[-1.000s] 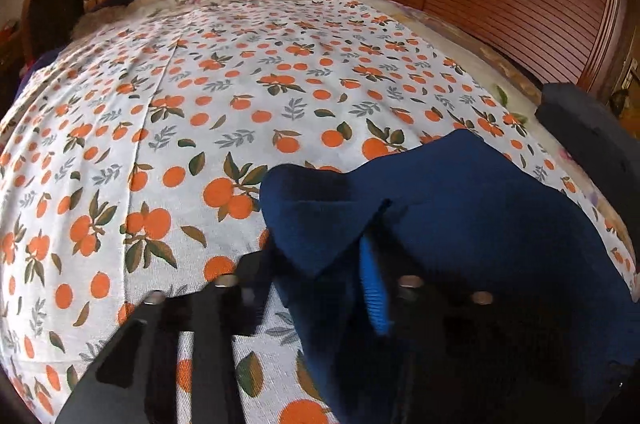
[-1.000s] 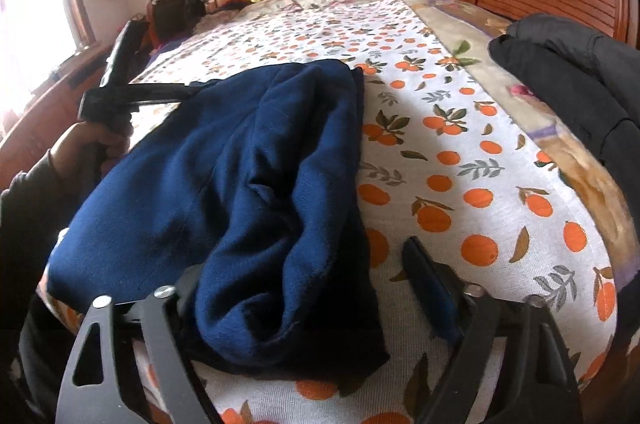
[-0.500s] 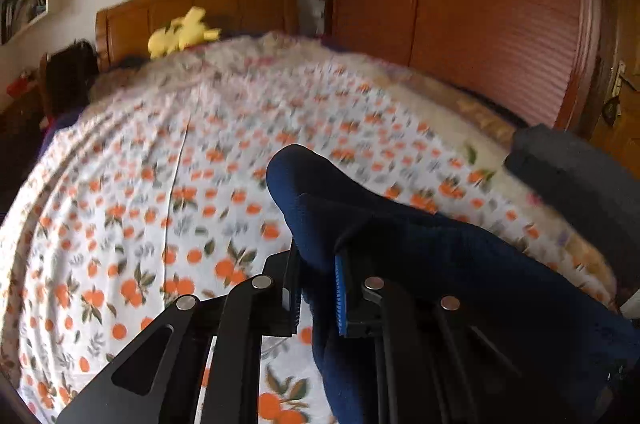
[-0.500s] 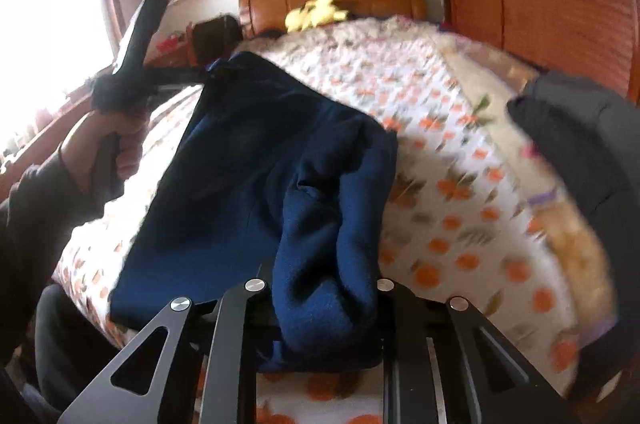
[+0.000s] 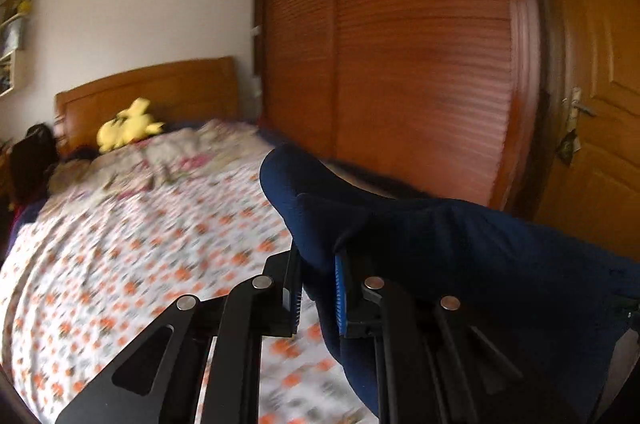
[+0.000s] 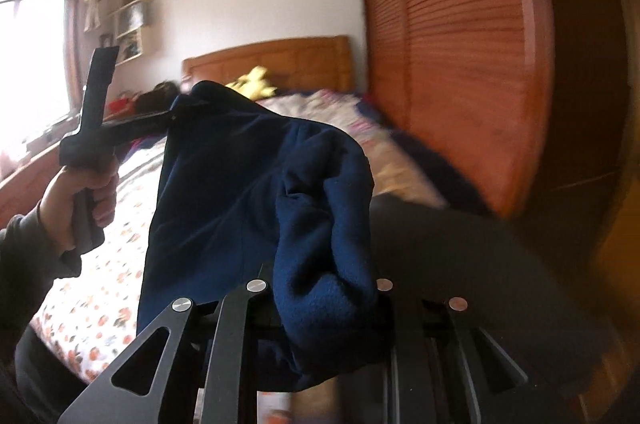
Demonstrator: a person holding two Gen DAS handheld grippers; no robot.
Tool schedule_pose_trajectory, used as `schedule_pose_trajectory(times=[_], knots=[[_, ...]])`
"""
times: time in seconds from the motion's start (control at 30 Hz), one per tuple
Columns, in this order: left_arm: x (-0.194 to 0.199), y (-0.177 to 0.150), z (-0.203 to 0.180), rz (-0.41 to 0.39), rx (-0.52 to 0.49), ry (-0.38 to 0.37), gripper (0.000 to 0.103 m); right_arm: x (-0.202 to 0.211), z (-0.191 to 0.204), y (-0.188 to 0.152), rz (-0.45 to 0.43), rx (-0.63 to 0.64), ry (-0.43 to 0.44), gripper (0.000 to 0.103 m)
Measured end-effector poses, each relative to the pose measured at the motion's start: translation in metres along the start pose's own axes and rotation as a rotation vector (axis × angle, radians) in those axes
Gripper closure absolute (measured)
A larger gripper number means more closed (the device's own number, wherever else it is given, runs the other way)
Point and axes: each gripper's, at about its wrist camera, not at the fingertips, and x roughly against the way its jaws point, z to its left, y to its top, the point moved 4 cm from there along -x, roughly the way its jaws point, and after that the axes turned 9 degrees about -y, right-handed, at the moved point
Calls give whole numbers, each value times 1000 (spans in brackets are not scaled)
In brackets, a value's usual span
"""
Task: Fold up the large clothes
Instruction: 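Lift the jacket with both tools and carry it onto the dark clothes stack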
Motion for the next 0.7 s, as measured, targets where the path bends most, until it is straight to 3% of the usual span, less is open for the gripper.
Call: schedule_pose_trajectory(times=[0.2, 0.33, 0.47, 0.57, 0.63, 0.67, 0.7], knots=[[-66, 40, -91, 5, -34, -102, 88, 23, -81, 21, -7, -5, -150, 86], [-112, 32, -136, 57, -75, -135, 88, 11, -125, 7, 58, -40, -195, 85], [-155, 4, -154, 172, -84, -173, 82, -5, -144, -20, 128, -68, -208, 80], [-170, -18, -155, 212, -125, -130, 75, -13, -152, -35, 167, -106, -214, 54], [-167, -28, -148, 221, -111, -137, 64, -12, -155, -40, 159, -100, -278, 26], [-163, -32, -143, 223, -102, -145, 59, -10, -156, -39, 151, -91, -309, 24], [-156, -35, -141, 214, -101, -155, 48, -6, -158, -38, 144, -94, -323, 24]])
